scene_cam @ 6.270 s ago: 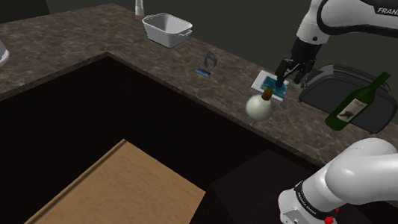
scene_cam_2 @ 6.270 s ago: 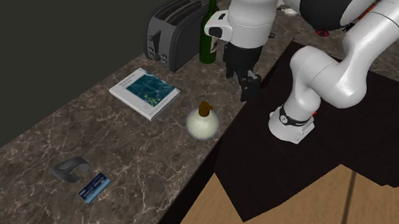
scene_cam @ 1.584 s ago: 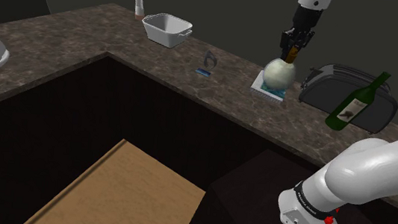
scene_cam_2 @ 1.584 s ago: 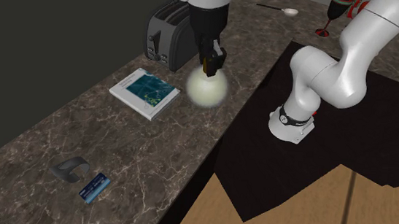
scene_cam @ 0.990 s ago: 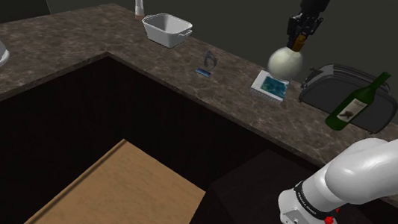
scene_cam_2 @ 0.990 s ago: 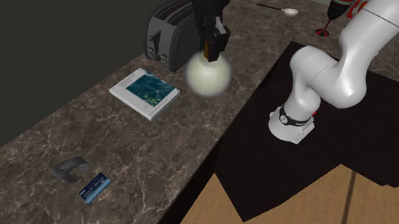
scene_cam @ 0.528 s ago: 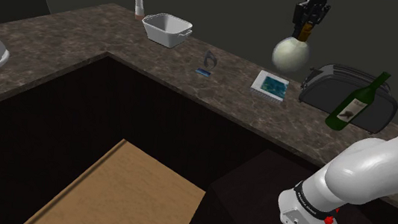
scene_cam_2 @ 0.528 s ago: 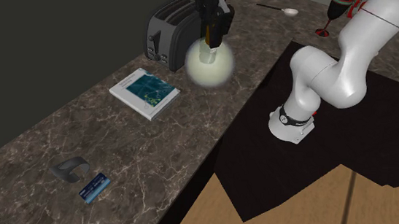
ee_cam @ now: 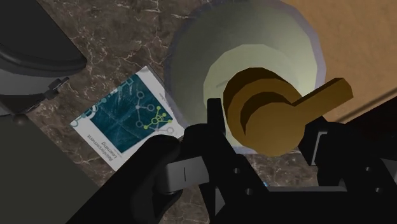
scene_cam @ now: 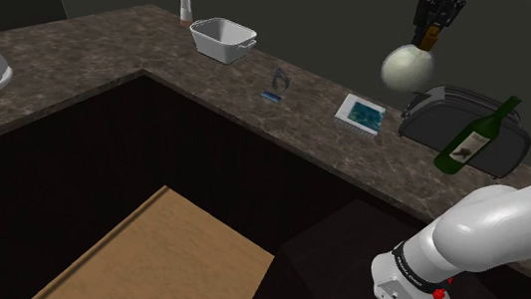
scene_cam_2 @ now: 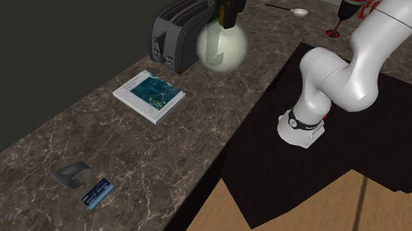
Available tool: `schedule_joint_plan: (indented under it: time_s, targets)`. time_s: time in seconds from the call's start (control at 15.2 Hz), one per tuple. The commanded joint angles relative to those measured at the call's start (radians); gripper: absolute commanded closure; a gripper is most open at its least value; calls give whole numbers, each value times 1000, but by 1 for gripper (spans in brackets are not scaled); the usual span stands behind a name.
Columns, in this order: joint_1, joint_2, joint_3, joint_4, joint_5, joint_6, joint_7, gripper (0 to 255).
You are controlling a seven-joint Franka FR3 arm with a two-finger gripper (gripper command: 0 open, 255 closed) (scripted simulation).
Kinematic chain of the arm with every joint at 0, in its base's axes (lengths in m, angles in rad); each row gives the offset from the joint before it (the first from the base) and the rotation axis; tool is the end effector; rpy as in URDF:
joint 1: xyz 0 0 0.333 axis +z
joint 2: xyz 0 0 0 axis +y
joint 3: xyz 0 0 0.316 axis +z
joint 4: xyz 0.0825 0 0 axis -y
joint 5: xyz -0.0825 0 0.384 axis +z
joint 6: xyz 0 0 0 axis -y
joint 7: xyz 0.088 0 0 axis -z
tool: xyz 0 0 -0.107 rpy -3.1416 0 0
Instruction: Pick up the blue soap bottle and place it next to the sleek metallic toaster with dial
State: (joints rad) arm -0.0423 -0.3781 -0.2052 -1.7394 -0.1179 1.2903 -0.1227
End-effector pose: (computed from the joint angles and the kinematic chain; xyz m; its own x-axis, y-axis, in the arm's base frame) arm 0.3804 -0.1343 0.7005 0.9872 -0.1363 -0.0828 -0.1342 -0.9905 0.0303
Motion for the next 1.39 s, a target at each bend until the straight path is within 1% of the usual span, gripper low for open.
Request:
schedule_joint_plan:
  time_s: [0.0, 0.4, 0.86, 1.32]
  targets:
    - [-13, -36, -23, -28, -19, -4, -37, 255]
    - [-55, -133, -103, -91, -89, -20, -160, 255]
    - [-101, -209, -214, -114, -182, -39, -320, 255]
    - [-110, -257, -220, -246, -196, 46, -300, 255]
